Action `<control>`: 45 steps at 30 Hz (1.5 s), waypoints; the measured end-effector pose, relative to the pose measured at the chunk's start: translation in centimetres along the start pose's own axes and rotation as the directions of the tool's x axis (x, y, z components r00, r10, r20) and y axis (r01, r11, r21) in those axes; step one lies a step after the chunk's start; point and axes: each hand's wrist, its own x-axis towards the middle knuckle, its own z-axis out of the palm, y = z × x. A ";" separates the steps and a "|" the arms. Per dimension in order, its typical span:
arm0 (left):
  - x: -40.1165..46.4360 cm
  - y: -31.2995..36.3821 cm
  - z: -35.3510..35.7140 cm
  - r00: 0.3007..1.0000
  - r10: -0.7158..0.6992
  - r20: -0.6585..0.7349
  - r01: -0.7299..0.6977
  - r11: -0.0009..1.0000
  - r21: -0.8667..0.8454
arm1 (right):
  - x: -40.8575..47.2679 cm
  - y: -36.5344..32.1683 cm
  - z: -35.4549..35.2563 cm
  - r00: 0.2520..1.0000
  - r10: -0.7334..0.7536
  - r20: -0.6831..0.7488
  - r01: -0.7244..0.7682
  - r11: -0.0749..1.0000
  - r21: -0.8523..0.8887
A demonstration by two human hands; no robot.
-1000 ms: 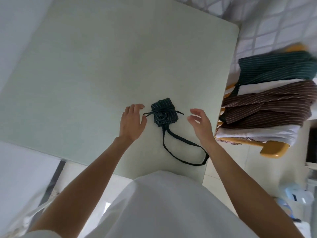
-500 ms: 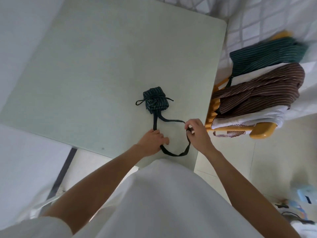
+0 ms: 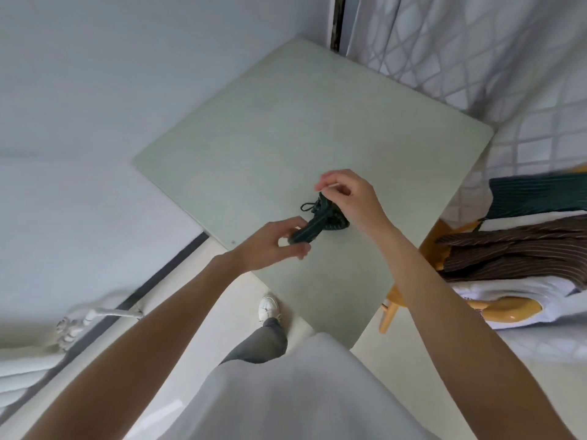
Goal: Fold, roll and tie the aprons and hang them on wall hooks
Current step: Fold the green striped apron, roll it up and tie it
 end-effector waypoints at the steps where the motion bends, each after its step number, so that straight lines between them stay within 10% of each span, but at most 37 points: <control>1: -0.7 1.6 -0.9 0.995 0.031 -0.100 -0.040 0.995 -0.090 | 0.4 -1.1 0.5 0.998 -0.037 0.053 0.034 0.998 0.049; 8: -2.9 7.8 -9.0 0.871 0.108 -0.480 -0.226 0.954 -0.196 | 2.2 -8.2 5.3 0.924 -0.231 0.306 0.229 0.972 0.043; 25: -25.8 5.1 -34.9 0.774 0.127 -0.620 -0.175 0.984 -0.017 | 9.4 -29.1 31.9 0.712 -0.614 0.341 0.526 0.788 0.320; 36: -30.4 8.5 -51.0 0.384 0.410 -0.828 -0.140 0.912 0.386 | 17.6 -44.8 41.5 0.546 -0.838 0.018 0.796 0.525 0.299; 45: -30.8 13.5 -60.1 -0.048 0.627 -0.778 0.067 0.779 0.623 | 23.5 -56.5 43.5 -0.038 -0.978 -0.205 0.998 -0.026 -0.064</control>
